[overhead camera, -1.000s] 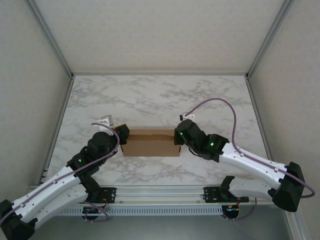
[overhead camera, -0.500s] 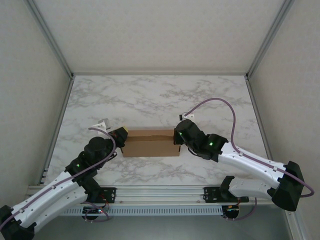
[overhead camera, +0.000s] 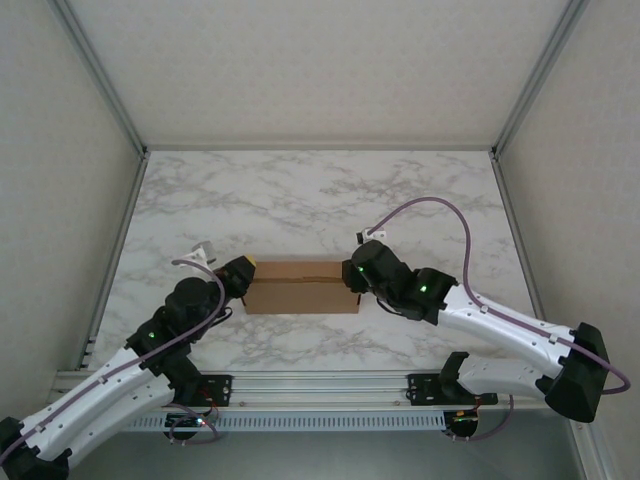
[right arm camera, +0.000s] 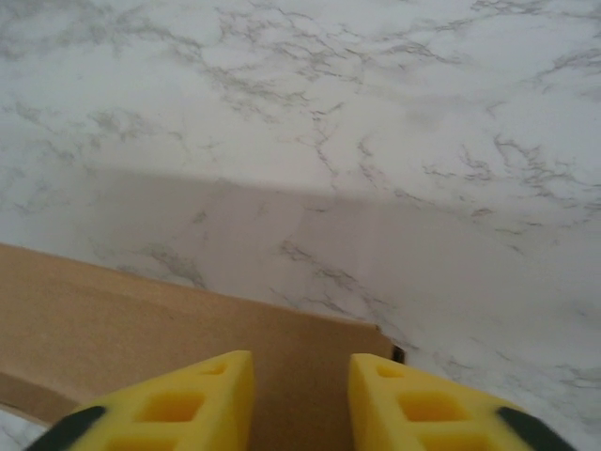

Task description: Fold the paper box

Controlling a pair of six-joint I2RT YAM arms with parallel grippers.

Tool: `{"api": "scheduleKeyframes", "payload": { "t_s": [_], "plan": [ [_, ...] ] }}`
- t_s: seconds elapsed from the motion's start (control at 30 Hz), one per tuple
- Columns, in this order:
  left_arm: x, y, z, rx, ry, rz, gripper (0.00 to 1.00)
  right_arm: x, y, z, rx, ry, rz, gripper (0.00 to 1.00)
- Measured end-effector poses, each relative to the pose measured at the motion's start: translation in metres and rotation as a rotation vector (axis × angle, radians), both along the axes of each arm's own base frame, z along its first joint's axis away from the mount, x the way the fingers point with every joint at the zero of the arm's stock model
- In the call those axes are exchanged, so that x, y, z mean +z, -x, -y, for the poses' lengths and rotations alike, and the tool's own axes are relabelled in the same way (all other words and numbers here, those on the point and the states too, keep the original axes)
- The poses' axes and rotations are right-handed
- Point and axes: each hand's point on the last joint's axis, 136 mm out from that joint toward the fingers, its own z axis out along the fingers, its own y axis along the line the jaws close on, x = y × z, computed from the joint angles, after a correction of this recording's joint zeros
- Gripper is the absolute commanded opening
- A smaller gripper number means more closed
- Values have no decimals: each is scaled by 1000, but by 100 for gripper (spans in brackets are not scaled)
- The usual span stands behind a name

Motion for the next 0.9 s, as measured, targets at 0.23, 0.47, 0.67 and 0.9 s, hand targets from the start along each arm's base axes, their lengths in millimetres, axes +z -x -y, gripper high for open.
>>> {"api": "scheduleKeyframes", "payload": {
  "t_s": [0.23, 0.47, 0.67, 0.9],
  "plan": [
    [9, -4, -4, 9, -129, -11, 53, 22, 4, 5, 35, 36, 18, 43],
    [18, 0, -12, 11, -184, 20, 60, 30, 9, 12, 56, 19, 15, 52],
    [-6, 3, -13, -9, -189, -24, 56, 18, 12, 22, 49, 1, -33, 55],
    [-40, 8, -9, -31, -162, -94, 51, -6, 18, 26, 50, -2, -114, 57]
  ]
}}
